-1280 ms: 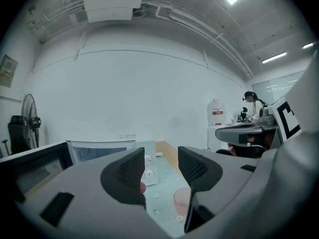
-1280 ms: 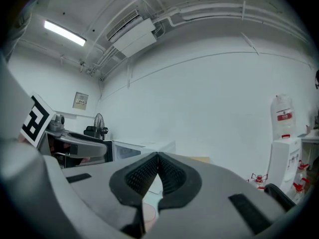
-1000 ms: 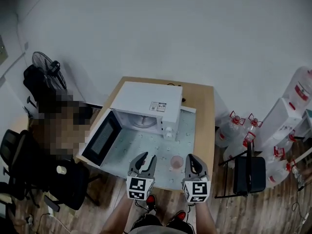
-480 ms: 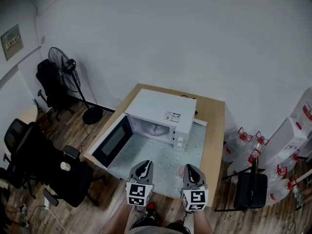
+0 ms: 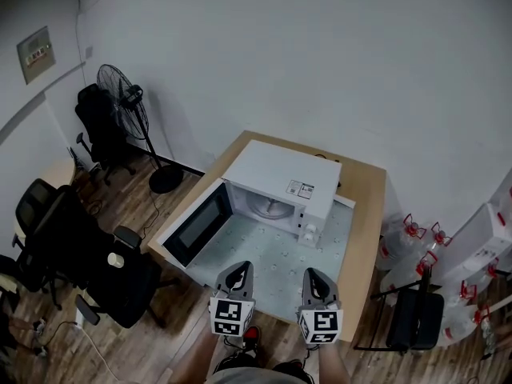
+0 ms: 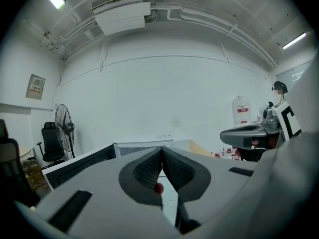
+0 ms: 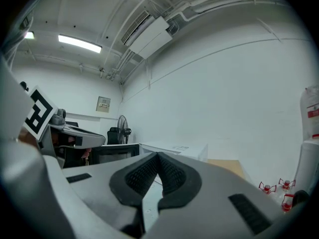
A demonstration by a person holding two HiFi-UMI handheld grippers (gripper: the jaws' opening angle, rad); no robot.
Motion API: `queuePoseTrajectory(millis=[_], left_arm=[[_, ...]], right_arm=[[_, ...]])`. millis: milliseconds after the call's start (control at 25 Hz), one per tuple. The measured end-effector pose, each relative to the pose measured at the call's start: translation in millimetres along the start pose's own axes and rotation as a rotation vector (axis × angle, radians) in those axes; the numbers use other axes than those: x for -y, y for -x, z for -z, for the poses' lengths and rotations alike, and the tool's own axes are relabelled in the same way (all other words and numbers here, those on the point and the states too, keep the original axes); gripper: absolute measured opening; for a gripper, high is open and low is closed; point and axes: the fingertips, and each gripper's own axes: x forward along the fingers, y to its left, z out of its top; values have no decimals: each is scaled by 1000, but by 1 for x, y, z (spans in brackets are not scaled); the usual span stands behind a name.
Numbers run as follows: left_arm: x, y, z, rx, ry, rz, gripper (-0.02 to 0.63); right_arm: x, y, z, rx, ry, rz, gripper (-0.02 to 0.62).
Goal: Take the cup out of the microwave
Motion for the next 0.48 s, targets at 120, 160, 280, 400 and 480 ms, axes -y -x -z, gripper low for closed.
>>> queuePoseTrajectory(millis=[120,160,280,400,480], left_arm=[[1,0,-1,-7,5,3,23],[1,-1,0,-8,4,5,23],[1,-4,0,-9,1,10,23],[2,-6,1,-14,3,12,23],[2,-7,1,-15,1,14,23]], right_arm=[[1,-1,0,0,3,1,17],[1,-1,-1,2,3,1,17],[3,-3,-1,4,4,5,17],[5,-5,1,1,3,7,17],[5,-6,1,0,2,6,17]])
